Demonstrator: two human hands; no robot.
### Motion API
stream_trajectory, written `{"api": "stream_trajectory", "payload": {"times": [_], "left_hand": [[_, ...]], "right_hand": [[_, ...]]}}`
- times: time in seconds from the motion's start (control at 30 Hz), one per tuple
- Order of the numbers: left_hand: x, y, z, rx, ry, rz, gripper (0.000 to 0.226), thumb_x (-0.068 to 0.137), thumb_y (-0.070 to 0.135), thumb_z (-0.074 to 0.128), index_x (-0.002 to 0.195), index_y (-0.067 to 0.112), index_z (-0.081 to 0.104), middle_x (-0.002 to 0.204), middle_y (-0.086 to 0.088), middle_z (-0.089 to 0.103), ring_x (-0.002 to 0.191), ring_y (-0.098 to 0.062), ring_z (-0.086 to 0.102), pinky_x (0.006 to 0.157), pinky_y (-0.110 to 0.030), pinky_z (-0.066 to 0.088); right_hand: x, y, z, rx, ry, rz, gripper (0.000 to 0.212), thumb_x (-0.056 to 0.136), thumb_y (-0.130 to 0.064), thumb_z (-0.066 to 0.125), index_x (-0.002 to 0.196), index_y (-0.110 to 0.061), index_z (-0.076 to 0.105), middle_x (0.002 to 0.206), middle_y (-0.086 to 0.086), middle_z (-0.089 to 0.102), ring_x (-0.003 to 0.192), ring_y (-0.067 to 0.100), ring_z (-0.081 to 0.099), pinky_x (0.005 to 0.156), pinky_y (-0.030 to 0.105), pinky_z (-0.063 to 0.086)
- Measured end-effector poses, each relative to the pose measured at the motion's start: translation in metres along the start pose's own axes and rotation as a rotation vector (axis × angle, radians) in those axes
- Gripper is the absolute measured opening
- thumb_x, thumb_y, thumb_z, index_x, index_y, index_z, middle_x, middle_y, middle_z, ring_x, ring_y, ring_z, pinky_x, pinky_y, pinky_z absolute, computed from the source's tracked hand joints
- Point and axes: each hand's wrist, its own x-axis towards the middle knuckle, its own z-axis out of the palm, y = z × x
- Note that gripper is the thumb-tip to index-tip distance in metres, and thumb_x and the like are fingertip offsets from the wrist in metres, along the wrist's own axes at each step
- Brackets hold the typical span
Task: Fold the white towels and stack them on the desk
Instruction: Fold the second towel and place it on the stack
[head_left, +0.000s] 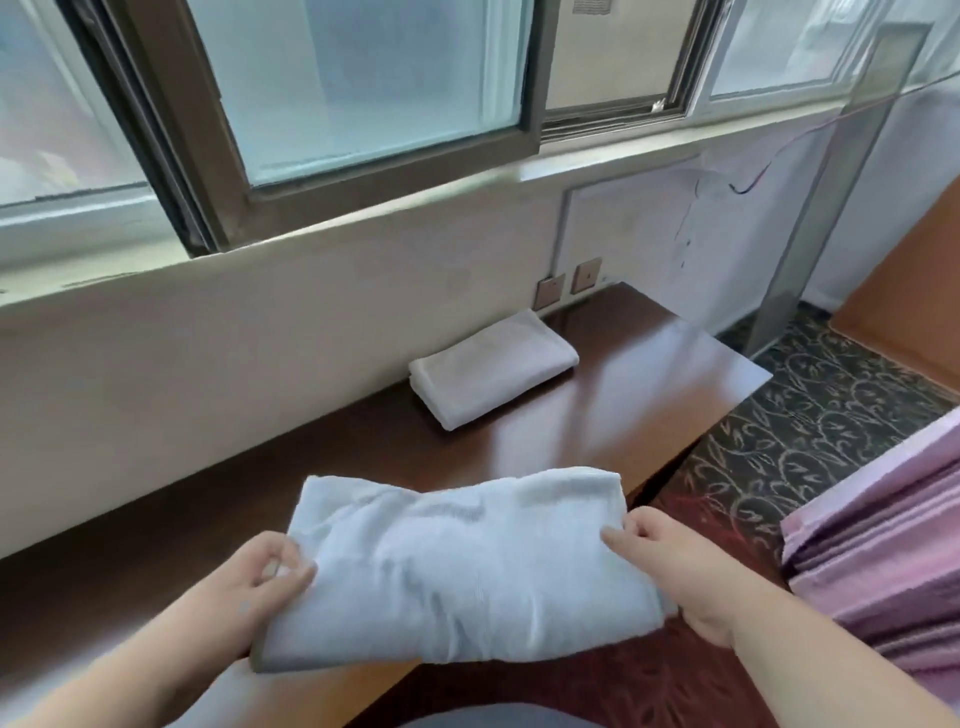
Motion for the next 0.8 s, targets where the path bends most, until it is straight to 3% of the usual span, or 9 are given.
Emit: {"api": "stream_trajectory", "payload": {"times": [0.1, 0.2, 0.3, 0.4, 0.5, 0.6, 0.67, 0.73, 0.8], "left_hand": [[0.022, 0.004, 0.032, -0.008, 0.083, 0.038, 0.023, 0.089, 0.035, 0.068, 0.084, 0.03, 0.047, 0.069, 0.005, 0.066, 0.056, -0.009, 0.054, 0.053, -0.027, 0.039], [0.06, 0.011, 0.041, -0.15, 0.14, -0.009, 0.026, 0.086, 0.029, 0.075, 0.089, 0.036, 0.049, 0.091, 0.0, 0.069, 0.073, -0.016, 0.063, 0.063, -0.036, 0.047], [0.107, 0.026, 0.046, -0.302, 0.151, -0.044, 0.05, 0.087, 0.017, 0.074, 0.124, 0.031, 0.044, 0.119, -0.004, 0.064, 0.1, -0.023, 0.068, 0.079, -0.043, 0.055], [0.143, 0.054, 0.062, -0.382, 0.122, -0.096, 0.071, 0.086, 0.007, 0.072, 0.143, 0.031, 0.037, 0.124, -0.005, 0.066, 0.102, -0.029, 0.07, 0.084, -0.05, 0.057], [0.178, 0.082, 0.078, -0.431, 0.048, -0.162, 0.064, 0.076, 0.009, 0.07, 0.135, 0.027, 0.05, 0.117, -0.006, 0.072, 0.099, -0.031, 0.072, 0.076, -0.047, 0.059], [0.215, 0.109, 0.102, -0.569, 0.055, -0.247, 0.036, 0.087, 0.027, 0.065, 0.122, 0.017, 0.064, 0.112, -0.011, 0.074, 0.097, -0.03, 0.073, 0.072, -0.04, 0.058], [0.233, 0.116, 0.126, -0.64, 0.161, -0.307, 0.044, 0.082, 0.038, 0.068, 0.118, 0.013, 0.066, 0.109, -0.013, 0.074, 0.096, -0.03, 0.073, 0.077, -0.041, 0.056], [0.252, 0.123, 0.147, -0.654, 0.299, -0.296, 0.057, 0.072, 0.04, 0.074, 0.121, 0.013, 0.062, 0.107, -0.011, 0.075, 0.094, -0.031, 0.073, 0.08, -0.043, 0.055], [0.268, 0.138, 0.159, -0.639, 0.412, -0.261, 0.065, 0.064, 0.045, 0.078, 0.12, 0.018, 0.06, 0.102, -0.006, 0.076, 0.089, -0.028, 0.074, 0.074, -0.041, 0.057]], "right_hand": [[0.042, -0.005, -0.013, -0.069, 0.17, -0.066, 0.041, 0.081, -0.044, 0.075, 0.076, -0.022, 0.041, 0.069, -0.004, 0.052, 0.062, 0.015, 0.047, 0.054, 0.031, 0.032], [0.087, -0.015, -0.032, -0.01, 0.197, -0.11, 0.033, 0.09, -0.036, 0.071, 0.086, -0.015, 0.047, 0.083, 0.005, 0.056, 0.07, 0.018, 0.051, 0.059, 0.036, 0.038], [0.13, -0.034, -0.049, 0.083, 0.189, -0.137, 0.027, 0.094, -0.033, 0.069, 0.105, -0.015, 0.052, 0.108, 0.011, 0.064, 0.092, 0.031, 0.066, 0.069, 0.05, 0.054], [0.165, -0.05, -0.068, 0.161, 0.144, -0.139, 0.028, 0.093, -0.029, 0.07, 0.115, -0.026, 0.052, 0.118, 0.006, 0.066, 0.101, 0.028, 0.07, 0.077, 0.054, 0.06], [0.207, -0.07, -0.095, 0.275, 0.049, -0.118, 0.051, 0.085, -0.02, 0.079, 0.125, -0.031, 0.05, 0.123, 0.001, 0.067, 0.106, 0.026, 0.07, 0.082, 0.058, 0.059], [0.262, -0.105, -0.127, 0.312, -0.079, -0.128, 0.068, 0.078, -0.007, 0.078, 0.135, -0.029, 0.049, 0.126, 0.005, 0.067, 0.108, 0.026, 0.07, 0.08, 0.047, 0.06], [0.299, -0.132, -0.14, 0.21, -0.21, -0.111, 0.058, 0.087, -0.003, 0.071, 0.137, -0.023, 0.049, 0.128, 0.01, 0.067, 0.11, 0.028, 0.069, 0.085, 0.048, 0.059], [0.334, -0.156, -0.146, 0.109, -0.321, -0.072, 0.046, 0.092, -0.012, 0.071, 0.134, -0.018, 0.055, 0.124, 0.012, 0.07, 0.112, 0.03, 0.069, 0.094, 0.054, 0.055], [0.37, -0.181, -0.151, 0.022, -0.351, -0.066, 0.039, 0.092, -0.025, 0.072, 0.128, -0.015, 0.061, 0.118, 0.011, 0.073, 0.109, 0.03, 0.07, 0.094, 0.055, 0.055]]}}
